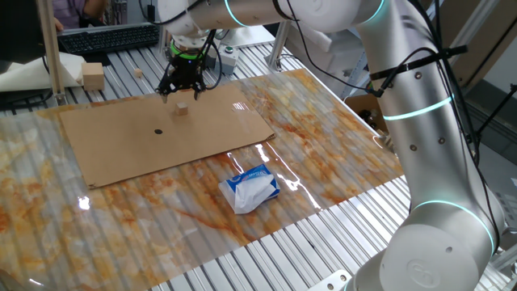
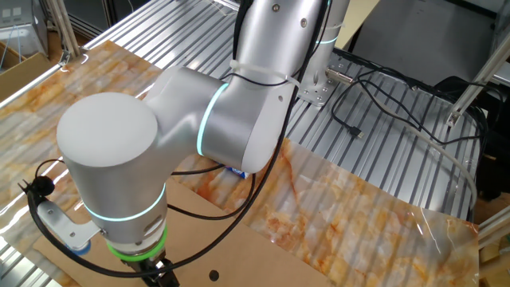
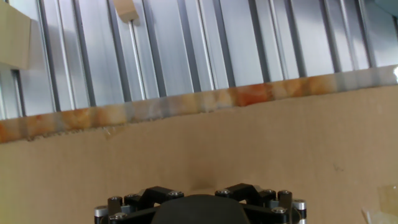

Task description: Grab the block and place it at the designated location

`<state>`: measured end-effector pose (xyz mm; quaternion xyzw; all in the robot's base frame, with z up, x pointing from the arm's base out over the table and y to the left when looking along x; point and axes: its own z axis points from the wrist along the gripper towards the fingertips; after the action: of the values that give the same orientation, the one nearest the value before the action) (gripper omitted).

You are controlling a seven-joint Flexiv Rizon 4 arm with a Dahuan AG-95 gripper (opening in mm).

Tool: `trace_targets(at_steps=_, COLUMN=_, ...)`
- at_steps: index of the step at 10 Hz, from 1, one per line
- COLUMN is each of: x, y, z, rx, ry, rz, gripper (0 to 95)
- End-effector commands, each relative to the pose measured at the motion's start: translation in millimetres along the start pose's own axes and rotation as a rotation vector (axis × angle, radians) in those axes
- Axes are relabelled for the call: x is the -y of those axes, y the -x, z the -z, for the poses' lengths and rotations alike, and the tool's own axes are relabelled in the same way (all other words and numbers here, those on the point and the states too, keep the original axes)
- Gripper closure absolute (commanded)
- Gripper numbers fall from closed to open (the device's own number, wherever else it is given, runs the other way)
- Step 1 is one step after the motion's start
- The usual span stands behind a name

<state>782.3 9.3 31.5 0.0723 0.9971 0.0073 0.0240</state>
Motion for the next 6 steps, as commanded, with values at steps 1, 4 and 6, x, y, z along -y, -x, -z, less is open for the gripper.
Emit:
trace_targets(at_steps=1, x=0.2, y=-0.9, z=-0.2, rx=0.001, ry=0.000, rz=0.003, gripper=19.0)
trace_targets(at_steps=4, x=-0.3, y=-1.1, z=0.3, rx=0.030, ry=-0.018, rz=0.003, gripper=0.0)
trace_targets(at_steps=6, x=-0.3, y=-1.1, z=0.3, rx=0.031, ry=-0.019, rz=0.002, gripper=0.0)
